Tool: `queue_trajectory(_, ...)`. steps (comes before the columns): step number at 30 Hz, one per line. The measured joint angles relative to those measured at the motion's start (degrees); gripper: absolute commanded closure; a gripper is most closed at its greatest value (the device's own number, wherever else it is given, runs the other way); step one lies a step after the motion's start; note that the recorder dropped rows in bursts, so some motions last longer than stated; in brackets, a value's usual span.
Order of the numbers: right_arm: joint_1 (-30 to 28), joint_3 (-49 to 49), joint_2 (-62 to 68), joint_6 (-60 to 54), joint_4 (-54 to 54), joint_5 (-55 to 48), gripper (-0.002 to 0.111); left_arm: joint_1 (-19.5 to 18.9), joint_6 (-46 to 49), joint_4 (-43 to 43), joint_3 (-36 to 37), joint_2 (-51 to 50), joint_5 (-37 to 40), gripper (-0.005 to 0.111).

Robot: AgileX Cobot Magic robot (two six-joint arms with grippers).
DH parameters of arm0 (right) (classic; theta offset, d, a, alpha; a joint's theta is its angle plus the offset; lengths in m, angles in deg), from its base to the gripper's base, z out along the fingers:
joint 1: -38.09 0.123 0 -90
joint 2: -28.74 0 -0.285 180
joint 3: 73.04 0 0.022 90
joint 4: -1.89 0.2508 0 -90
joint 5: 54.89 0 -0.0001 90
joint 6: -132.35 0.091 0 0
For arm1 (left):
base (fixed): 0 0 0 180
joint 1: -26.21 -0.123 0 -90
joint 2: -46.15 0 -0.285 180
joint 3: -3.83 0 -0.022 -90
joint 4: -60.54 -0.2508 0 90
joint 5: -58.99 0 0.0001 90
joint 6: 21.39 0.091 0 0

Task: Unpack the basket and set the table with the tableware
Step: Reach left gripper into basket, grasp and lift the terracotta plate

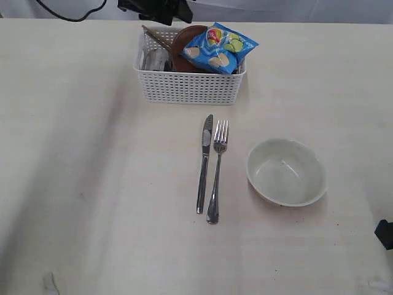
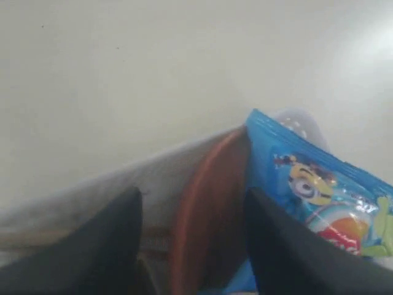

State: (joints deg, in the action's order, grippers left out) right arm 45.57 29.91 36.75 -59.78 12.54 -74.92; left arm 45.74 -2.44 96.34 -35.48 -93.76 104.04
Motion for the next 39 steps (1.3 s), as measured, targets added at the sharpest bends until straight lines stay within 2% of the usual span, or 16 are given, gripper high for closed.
queue_trajectory(5,0.0,0.0,0.0,0.0,0.0,0.0,0.109,-1.7,10.6,0.5,-2.4,-3.2,4.1,0.058)
queue_trajectory(10,0.0,0.0,0.0,0.0,0.0,0.0,0.109,-1.7,14.7,1.1,-2.5,-5.1,5.3,0.059)
queue_trajectory(12,0.0,0.0,0.0,0.0,0.0,0.0,0.109,-1.7,17.4,3.4,-2.5,-5.4,5.8,0.067)
queue_trajectory(19,0.0,0.0,0.0,0.0,0.0,0.0,0.109,-1.7,22.8,9.8,-2.5,-5.8,6.0,0.107)
queue_trajectory(28,0.0,0.0,0.0,0.0,0.0,0.0,0.109,-1.7,22.7,10.8,-2.6,-5.8,6.3,0.107)
queue_trajectory(39,0.0,0.0,0.0,0.0,0.0,0.0,0.109,-1.4,22.6,3.9,-2.6,-1.7,6.1,0.107)
